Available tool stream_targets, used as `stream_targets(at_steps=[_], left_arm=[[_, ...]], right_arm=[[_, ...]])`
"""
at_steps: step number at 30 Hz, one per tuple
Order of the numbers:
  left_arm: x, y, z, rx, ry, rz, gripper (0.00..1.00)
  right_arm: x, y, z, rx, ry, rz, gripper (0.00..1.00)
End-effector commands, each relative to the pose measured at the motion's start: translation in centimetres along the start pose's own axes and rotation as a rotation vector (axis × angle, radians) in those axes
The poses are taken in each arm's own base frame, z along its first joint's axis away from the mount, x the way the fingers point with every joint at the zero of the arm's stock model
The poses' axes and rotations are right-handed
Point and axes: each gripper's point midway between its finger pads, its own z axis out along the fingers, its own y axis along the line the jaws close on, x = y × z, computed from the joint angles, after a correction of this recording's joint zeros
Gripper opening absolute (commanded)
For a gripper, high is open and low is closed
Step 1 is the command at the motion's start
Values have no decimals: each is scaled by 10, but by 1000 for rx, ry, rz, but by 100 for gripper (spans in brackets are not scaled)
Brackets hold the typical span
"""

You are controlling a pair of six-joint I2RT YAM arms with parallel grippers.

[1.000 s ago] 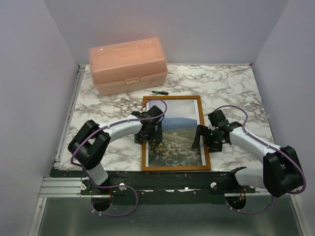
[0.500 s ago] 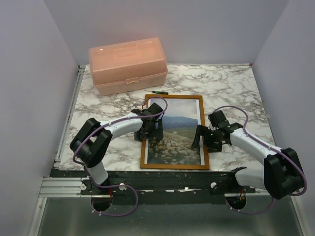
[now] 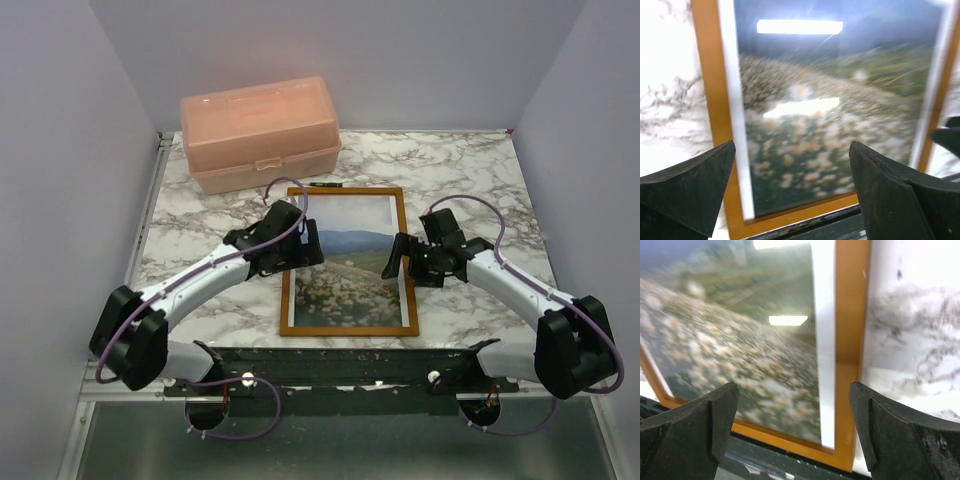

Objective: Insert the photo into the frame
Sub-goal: Adjust the photo frame at the center of the board.

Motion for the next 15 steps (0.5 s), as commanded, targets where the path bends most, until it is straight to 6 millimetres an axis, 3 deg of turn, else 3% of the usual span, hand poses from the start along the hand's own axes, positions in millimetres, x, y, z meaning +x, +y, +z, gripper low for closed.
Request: stream_targets(at_steps=[1, 6, 8, 12, 15], left_arm=[[-45, -29, -34, 186, -183, 2, 99], [-74, -46, -71, 370, -358, 73, 99], [-84, -42, -83, 380, -429, 92, 98], [-106, -10, -100, 238, -604, 141, 98], [-119, 21, -113, 107, -731, 150, 98]], right_arm=[[-51, 25, -8, -49, -175, -69, 100], [-72, 36, -11, -73, -246, -74, 100], [-82, 41, -15, -80, -282, -75, 100], [-111, 40, -31, -52, -436, -85, 100], [-136, 25, -47, 27, -604, -100, 100]])
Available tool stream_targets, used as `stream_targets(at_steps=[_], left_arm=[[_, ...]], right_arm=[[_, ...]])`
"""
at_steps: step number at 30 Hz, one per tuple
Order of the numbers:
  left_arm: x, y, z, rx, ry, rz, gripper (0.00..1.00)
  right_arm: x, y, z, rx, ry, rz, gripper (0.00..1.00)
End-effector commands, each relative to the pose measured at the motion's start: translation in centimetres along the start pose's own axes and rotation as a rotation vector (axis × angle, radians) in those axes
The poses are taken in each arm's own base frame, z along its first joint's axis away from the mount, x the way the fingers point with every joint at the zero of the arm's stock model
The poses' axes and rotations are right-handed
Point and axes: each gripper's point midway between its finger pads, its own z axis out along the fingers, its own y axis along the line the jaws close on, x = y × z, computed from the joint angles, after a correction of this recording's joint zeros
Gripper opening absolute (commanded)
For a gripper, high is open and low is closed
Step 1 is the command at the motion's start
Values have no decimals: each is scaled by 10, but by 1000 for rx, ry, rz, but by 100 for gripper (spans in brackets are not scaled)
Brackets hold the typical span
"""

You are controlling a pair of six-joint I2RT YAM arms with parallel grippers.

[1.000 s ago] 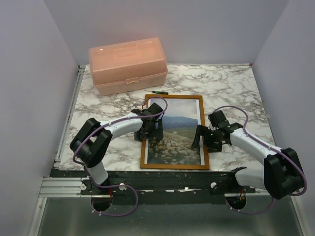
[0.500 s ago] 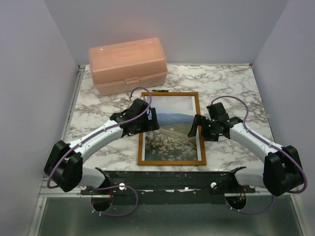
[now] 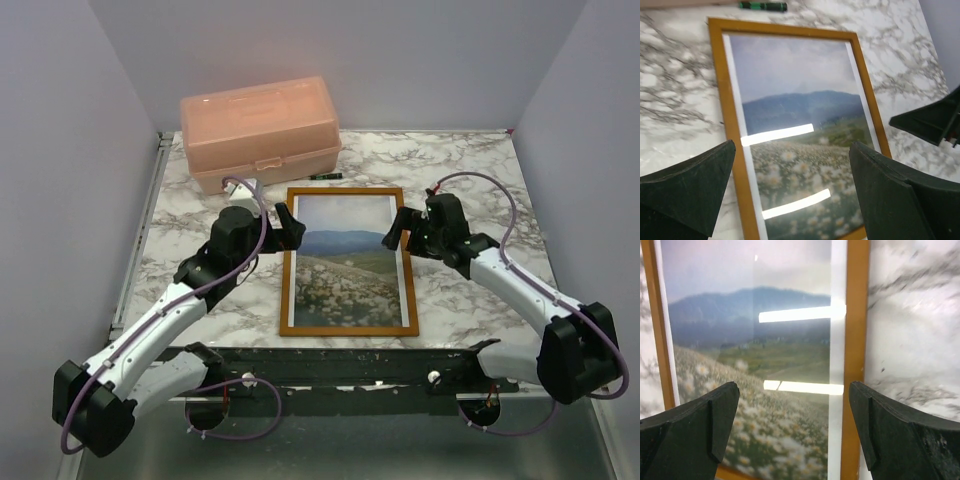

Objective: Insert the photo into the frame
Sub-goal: Adjust the photo frame at the center of the board, then reset both arms

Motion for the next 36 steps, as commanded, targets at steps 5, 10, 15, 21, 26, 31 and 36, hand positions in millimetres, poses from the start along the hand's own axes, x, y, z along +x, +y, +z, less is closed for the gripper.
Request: stream_targets(at_steps=[5, 10, 15, 21, 26, 31, 36], left_arm=[[-51, 90, -39, -337, -373, 159, 99], [-54, 134, -53, -416, -557, 148, 98], [-50, 163, -54, -489, -635, 225, 99], [-60, 177, -40, -521, -647, 319, 98], [-52, 195, -13, -479, -560, 307, 99], [-50, 184, 7, -352, -462, 364, 98], [-50, 183, 12, -333, -431, 386, 96]], right_arm=[[-85, -56, -41, 293, -532, -103, 100], [-85, -93, -57, 423, -710, -158, 100], [-68, -108, -51, 376, -855, -162, 100], [-72, -102, -35, 323, -903, -225, 100], [-77, -100, -21, 280, -926, -243, 100], [-88, -107, -10, 309, -899, -263, 100], [-96, -118, -4, 312, -881, -243, 100]])
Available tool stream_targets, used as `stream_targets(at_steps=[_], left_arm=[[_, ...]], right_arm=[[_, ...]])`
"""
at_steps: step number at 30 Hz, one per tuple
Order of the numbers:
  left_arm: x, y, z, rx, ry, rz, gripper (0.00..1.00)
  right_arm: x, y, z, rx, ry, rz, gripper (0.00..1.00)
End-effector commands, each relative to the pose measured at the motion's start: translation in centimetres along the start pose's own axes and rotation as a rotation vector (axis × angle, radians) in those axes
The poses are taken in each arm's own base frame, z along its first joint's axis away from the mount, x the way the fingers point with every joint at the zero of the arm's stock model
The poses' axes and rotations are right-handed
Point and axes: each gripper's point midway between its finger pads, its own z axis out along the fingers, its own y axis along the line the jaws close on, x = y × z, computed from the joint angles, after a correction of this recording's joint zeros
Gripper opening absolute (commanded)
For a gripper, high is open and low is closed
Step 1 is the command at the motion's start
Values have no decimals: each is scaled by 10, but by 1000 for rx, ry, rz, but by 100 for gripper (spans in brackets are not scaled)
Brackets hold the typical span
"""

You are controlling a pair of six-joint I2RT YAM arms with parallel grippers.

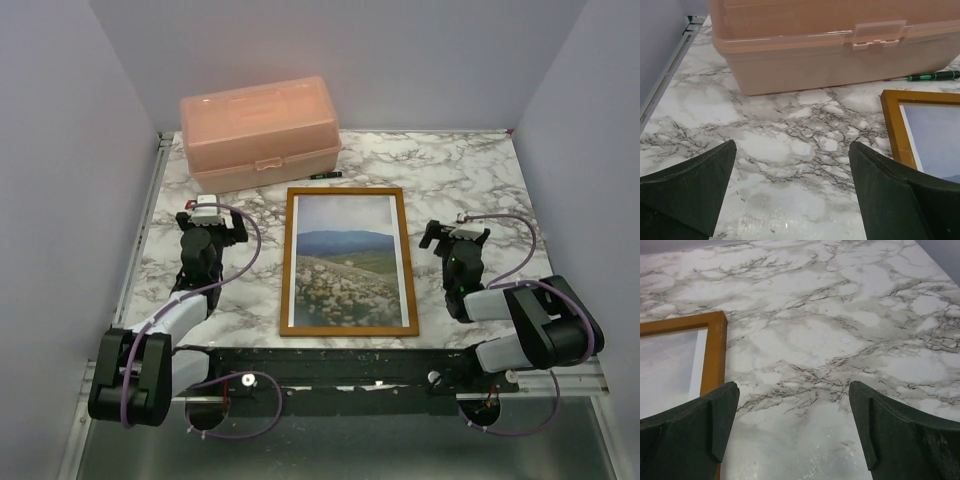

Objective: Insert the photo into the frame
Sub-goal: Reset both arms

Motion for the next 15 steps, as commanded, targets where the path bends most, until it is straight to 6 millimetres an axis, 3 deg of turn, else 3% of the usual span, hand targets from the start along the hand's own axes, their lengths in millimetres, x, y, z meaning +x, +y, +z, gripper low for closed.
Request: stream_targets(at_steps=[1, 5, 8, 15], left_arm=[[-7, -7, 2, 57, -15, 38, 95], [-30, 13, -16, -30, -221, 93, 98], [-16, 9, -9, -4, -199, 110, 98], [-7, 9, 4, 19, -154, 121, 99]], right_arm=[[-19, -4, 17, -4, -49, 44, 100], [-18, -14, 21, -2, -35, 86, 100], [-17, -17, 24, -10, -22, 100, 100], [0, -27, 33, 15, -61, 96, 100]])
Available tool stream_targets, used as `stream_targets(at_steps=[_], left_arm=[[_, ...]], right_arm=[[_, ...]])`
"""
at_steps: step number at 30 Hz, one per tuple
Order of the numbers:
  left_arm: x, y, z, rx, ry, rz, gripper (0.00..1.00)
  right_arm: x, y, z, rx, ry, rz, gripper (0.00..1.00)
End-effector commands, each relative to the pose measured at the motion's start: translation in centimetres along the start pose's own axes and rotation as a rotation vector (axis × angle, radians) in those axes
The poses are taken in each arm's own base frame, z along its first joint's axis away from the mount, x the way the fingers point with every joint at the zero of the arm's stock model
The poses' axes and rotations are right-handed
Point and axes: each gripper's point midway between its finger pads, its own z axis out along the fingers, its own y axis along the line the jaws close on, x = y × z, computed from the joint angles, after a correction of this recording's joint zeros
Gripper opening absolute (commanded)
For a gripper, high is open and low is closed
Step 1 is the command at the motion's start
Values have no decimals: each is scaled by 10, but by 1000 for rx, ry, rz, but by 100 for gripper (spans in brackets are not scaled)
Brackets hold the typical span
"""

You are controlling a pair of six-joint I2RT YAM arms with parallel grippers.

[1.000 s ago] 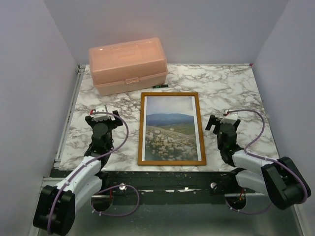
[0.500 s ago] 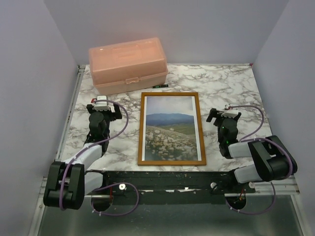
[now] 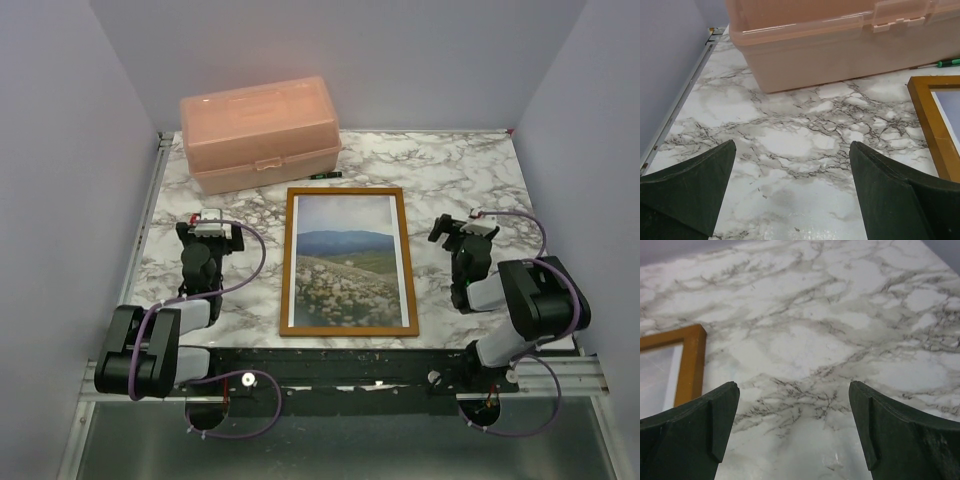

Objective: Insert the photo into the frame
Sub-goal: Reset both arms

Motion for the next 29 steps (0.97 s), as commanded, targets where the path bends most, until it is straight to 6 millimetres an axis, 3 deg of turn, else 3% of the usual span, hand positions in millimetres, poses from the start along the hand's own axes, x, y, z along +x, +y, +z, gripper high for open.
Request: stream_targets(at_steps=[1, 5, 29], left_arm=[[-29, 1, 9, 18, -99, 0, 98], [-28, 11, 9, -42, -93, -22, 99], [-28, 11, 9, -47, -95, -22, 98]], right_arm=[[9, -2, 5, -8, -25, 14, 100], [8, -4, 5, 5, -32, 17, 100], [8, -4, 5, 2, -27, 14, 100]])
